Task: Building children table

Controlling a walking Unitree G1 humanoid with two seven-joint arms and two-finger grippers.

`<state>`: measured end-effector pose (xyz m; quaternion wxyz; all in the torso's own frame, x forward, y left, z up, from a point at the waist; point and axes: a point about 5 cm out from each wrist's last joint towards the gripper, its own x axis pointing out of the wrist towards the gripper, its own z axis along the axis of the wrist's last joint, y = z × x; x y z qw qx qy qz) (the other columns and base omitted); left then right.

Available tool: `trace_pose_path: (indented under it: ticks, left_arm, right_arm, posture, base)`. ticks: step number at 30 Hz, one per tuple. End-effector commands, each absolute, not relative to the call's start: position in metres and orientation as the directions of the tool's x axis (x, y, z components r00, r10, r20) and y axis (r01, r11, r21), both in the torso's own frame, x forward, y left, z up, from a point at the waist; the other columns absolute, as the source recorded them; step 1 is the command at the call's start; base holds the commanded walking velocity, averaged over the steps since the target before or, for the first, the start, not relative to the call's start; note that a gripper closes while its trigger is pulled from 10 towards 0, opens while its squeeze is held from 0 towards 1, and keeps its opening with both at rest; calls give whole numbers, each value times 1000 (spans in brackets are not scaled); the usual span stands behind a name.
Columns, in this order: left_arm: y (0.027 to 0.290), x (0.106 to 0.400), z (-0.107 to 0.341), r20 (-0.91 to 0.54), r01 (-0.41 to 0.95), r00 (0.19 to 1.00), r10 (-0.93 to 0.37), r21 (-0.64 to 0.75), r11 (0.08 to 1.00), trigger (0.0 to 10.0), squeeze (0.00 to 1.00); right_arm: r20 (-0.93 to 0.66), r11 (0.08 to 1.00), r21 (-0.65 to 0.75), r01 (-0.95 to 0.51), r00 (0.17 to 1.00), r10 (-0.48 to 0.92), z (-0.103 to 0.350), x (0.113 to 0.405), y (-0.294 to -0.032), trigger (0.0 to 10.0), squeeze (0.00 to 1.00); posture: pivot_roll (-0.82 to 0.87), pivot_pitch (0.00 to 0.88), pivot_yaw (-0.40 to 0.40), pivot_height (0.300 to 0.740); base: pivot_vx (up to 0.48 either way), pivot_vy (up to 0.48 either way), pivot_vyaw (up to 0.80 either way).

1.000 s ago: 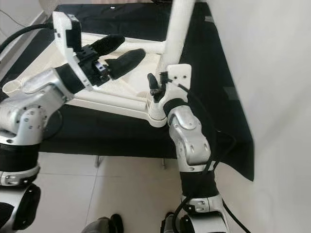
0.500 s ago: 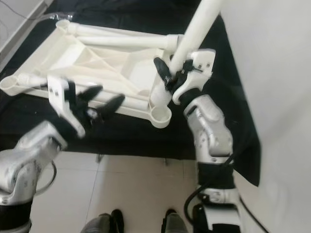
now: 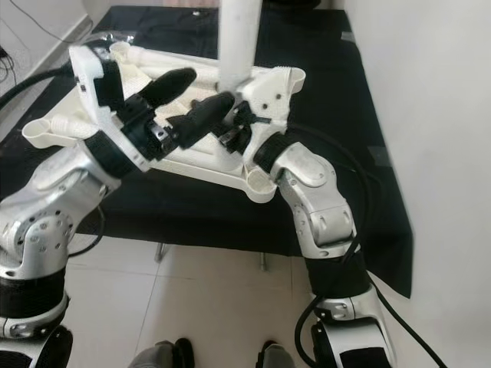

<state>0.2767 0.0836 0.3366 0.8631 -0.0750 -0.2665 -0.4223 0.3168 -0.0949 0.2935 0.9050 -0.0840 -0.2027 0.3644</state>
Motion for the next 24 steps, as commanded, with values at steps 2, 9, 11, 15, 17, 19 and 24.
trace_pose_path:
  ticks: [2,9,11,15,17,19,24]
  left_arm:
    - [78,283,339,528,737,522,-670,117,666,10000,0]
    - [69,305,349,522,634,589,-617,174,753,10000,0]
    - [66,309,354,534,615,590,-606,189,765,10000,0]
    - [59,313,368,577,599,571,-584,194,777,10000,0]
    - [57,313,370,583,601,566,-584,194,775,10000,0]
    - [56,314,370,585,605,565,-582,186,774,10000,0]
    - [52,314,371,597,620,560,-574,157,768,3882,0]
  right_arm:
    - [294,669,-340,-661,601,743,294,308,-83,10000,0]
    - [234,613,-381,-692,569,788,279,297,-63,10000,0]
    - [195,619,-394,-679,597,779,269,299,-58,10000,0]
    - [101,651,-433,-623,684,722,245,308,-55,10000,0]
    - [93,659,-428,-618,695,713,242,309,-54,10000,0]
    - [81,663,-432,-611,706,704,240,310,-54,10000,0]
    - [45,693,-454,-560,763,645,231,317,-59,10000,0]
  posture:
    - [-13,96,18,740]
    - [-20,81,18,740]
    - [-24,72,21,740]
    - [-22,66,23,740]
    - [-21,64,24,740]
    - [-21,64,24,740]
    - [-14,63,20,740]
  base:
    - [0,0,0]
    - [0,0,0]
    - [0,0,0]
    - [0,0,0]
    - [0,0,0]
    - [0,0,0]
    - [0,0,0]
